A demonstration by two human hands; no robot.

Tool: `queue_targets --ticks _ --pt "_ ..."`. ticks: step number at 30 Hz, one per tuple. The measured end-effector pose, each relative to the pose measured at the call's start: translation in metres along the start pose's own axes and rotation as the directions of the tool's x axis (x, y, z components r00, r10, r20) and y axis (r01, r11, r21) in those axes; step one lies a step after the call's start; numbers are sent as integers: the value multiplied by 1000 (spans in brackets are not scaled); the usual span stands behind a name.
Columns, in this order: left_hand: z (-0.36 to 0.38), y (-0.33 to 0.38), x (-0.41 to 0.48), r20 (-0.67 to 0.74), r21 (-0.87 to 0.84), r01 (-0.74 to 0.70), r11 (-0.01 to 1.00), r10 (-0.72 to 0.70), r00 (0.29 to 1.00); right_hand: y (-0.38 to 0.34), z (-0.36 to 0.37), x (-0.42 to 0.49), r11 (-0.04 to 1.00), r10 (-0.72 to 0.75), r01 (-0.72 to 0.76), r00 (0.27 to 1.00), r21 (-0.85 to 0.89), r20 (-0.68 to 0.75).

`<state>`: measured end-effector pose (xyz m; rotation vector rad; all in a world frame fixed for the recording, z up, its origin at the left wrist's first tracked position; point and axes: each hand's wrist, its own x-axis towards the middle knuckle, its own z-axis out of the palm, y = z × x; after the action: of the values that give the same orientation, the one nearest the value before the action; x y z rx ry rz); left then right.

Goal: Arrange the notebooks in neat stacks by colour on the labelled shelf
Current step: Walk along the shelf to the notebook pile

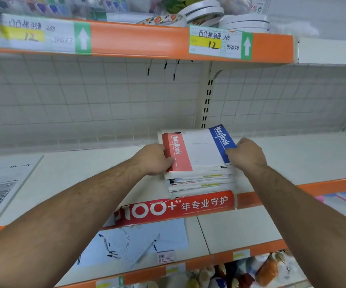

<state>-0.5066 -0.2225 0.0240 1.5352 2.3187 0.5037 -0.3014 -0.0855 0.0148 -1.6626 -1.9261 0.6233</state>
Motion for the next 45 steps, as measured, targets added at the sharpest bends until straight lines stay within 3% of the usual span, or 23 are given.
queue_targets --ticks 6,10,13,16,22,28,35,41,45 --pt "1 6 -4 -9 -72 53 996 -54 999 3 4 -2 998 -32 32 999 52 -9" --pt "-2 4 5 41 -214 143 966 -137 990 -3 5 1 976 20 -9 999 218 -47" --pt "-2 -3 13 35 -236 201 951 -198 980 -7 8 2 935 76 -82 997 344 33" --pt "-5 -4 14 5 -263 232 937 -239 971 -12 12 -2 929 58 -101 990 357 129" --pt "-10 -2 10 14 -540 259 801 -299 954 -26 20 -13 948 4 -72 976 309 216" --pt "-12 -3 8 23 -523 252 814 -282 959 -35 22 -19 970 -27 -33 970 242 241" --pt "-10 -7 13 5 -657 207 725 -271 963 -31 26 -17 920 26 -92 984 381 175" --pt "-6 -8 14 -28 -458 102 883 -129 991 -27 26 -13 919 79 -108 993 379 90" --pt "2 -9 13 31 -424 120 898 -118 993 -27 26 -14 941 68 -89 995 326 76"
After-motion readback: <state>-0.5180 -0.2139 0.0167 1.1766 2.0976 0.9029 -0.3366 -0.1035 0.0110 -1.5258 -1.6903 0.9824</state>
